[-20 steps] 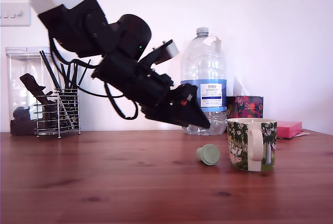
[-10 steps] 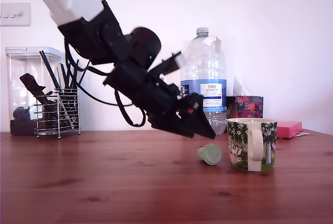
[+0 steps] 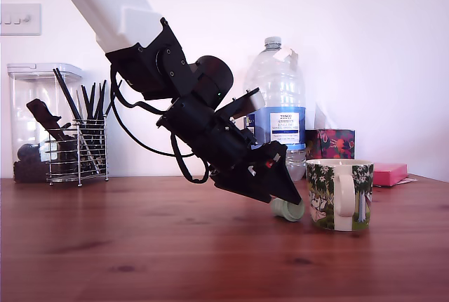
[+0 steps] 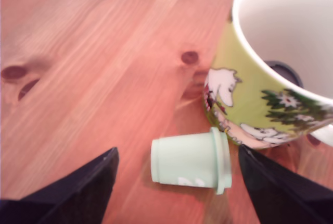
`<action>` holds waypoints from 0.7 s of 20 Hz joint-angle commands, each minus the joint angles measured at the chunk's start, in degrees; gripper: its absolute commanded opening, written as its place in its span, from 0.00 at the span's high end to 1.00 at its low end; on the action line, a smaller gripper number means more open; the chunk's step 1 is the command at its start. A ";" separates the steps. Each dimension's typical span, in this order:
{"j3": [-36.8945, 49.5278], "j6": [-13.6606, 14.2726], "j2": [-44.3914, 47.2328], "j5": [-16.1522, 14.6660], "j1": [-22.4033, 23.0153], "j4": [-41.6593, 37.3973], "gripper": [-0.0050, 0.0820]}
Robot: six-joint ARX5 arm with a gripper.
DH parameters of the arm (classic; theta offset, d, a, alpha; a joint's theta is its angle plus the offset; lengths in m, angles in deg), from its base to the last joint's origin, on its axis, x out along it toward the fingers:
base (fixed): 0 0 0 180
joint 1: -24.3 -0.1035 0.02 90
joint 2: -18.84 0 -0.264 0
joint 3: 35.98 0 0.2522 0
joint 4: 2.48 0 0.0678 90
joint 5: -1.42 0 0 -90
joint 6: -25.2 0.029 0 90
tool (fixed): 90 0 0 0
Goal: Pick up the coffee capsules from the table one by one and drop them inside the nearest coffee cup
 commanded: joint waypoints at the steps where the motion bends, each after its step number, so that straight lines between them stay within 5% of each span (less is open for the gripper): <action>1: 0.04 -1.42 3.23 -0.15 0.22 -0.17 0.17; 10: 0.00 -1.40 3.78 -0.15 0.46 -0.42 0.17; 14: 0.00 -1.38 3.78 -0.20 0.44 0.31 0.39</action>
